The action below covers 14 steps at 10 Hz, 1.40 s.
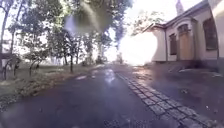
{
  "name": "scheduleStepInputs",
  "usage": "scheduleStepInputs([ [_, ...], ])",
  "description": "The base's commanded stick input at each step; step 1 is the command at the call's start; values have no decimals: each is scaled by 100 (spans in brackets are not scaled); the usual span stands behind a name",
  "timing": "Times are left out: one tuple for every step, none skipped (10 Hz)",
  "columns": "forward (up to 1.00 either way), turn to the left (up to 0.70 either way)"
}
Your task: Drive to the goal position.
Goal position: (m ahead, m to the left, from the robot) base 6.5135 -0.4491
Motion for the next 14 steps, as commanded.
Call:
scheduleStepInputs([
  [50, 0],
  [50, 0],
  [50, 0],
  [50, 0],
  [50, 0],
  [50, 0],
  [50, 0],
  [50, 0],
  [50, 0],
  [50, 0],
  [50, 0],
  [50, 0],
  [50, 0],
  [50, 0],
])
